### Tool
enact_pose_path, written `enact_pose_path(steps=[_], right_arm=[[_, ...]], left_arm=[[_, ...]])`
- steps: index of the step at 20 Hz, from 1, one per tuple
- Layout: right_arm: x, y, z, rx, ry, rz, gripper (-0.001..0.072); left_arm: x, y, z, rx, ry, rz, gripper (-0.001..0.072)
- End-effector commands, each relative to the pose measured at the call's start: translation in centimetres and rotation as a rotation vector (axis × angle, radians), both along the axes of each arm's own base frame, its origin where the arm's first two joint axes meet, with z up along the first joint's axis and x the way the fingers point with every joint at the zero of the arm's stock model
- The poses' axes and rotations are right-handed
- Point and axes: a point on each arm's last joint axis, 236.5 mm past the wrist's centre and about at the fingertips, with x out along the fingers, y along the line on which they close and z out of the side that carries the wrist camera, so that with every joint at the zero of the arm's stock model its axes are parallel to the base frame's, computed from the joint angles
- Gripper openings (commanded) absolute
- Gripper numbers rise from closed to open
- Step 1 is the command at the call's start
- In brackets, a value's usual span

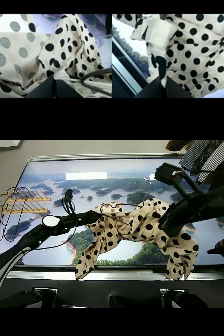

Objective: Fold the clothes and pants, and hang the long-sleeved shirts on hangers.

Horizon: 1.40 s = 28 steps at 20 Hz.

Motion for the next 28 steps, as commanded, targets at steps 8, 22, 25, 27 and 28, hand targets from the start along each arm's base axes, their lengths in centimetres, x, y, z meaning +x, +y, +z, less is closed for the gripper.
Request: enact_pose_path(steps=[8, 22, 25, 27, 28], right_arm=[[1.8, -1.5, -2.1, -0.084, 0.034, -0.043, 0.0014], [2.6, -2.8, -0.8, -0.109, -0.047, -0.09, 0.0014], [2.4, -3.2, -1.1, -0.133, -0.037, -0.083, 0.0014], [2.6, -3.4, -1.2, -0.148, -0.041, -0.071, 0.0014], [2.8, -3.5, -1.4, -0.156, -0.04, -0.065, 0.0014]], left_arm=[[0.7, -0.9, 2.9, -0.026, -0.053, -0.027, 0.0016], [-1.8, -1.6, 1.4, 0.036, -0.026, -0.159, 0.0016], [-1.9, -1.7, 1.5, 0.029, -0.019, -0.158, 0.0016], [-2.1, -2.0, 2.1, 0.022, -0.022, -0.176, 0.0016], [-2.2, -2.2, 2.4, 0.017, -0.025, -0.188, 0.0016]])
